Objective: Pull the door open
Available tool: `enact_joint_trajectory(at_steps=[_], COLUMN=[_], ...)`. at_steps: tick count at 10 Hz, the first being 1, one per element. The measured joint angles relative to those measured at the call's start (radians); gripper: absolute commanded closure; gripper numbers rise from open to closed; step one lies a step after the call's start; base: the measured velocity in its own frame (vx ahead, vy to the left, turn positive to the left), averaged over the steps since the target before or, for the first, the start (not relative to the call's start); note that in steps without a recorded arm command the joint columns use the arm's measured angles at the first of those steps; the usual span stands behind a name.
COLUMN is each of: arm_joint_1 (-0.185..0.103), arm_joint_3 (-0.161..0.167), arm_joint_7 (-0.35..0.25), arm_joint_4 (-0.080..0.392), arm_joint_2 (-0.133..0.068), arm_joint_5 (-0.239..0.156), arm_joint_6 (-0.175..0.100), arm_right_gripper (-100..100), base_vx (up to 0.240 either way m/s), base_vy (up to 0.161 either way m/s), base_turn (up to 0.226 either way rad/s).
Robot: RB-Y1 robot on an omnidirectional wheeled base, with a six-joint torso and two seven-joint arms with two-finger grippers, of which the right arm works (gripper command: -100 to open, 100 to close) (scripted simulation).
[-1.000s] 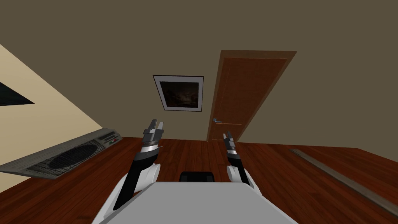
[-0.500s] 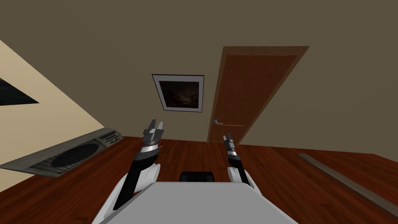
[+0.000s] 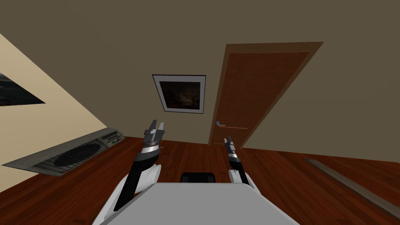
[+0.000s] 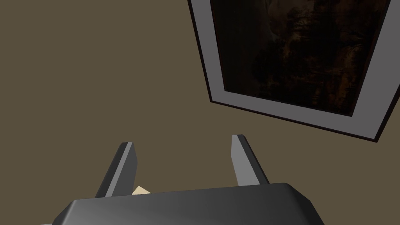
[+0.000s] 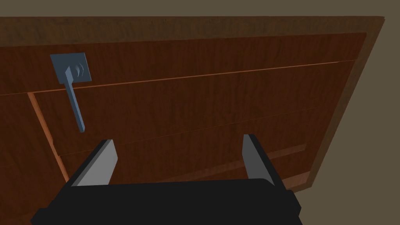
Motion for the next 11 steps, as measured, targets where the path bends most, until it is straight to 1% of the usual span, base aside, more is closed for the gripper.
enact_joint_trajectory(at_steps=[1, 3, 5, 6, 8, 9, 10, 11], arm_joint_1=[-0.005, -0.019, -0.023, -0.030, -0.052, -0.051, -0.059, -0.063], arm_joint_3=[-0.003, -0.006, -0.009, -0.011, -0.016, -0.017, -0.019, -0.020], arm_joint_7=[-0.006, -0.015, -0.024, -0.028, -0.038, -0.042, -0.047, -0.050], arm_joint_4=[0.022, 0.076, 0.117, 0.138, 0.203, 0.216, 0.245, 0.265], arm_joint_2=[-0.006, -0.009, -0.016, -0.018, -0.025, -0.027, -0.031, -0.031], arm_joint_5=[-0.002, -0.004, -0.007, -0.009, -0.012, -0.013, -0.014, -0.015], arm_joint_6=[-0.002, -0.009, -0.015, -0.015, -0.026, -0.028, -0.033, -0.036], arm_right_gripper=[-100, -100, -100, -100, -100, -100, -100, -100], base_vx=[0.084, 0.092, 0.091, 0.093, 0.101, 0.084, 0.083, 0.088], base_vy=[-0.051, -0.041, -0.046, -0.054, -0.045, -0.042, -0.035, -0.038], base_turn=[0.063, 0.051, 0.048, 0.044, 0.048, 0.038, 0.045, 0.048])
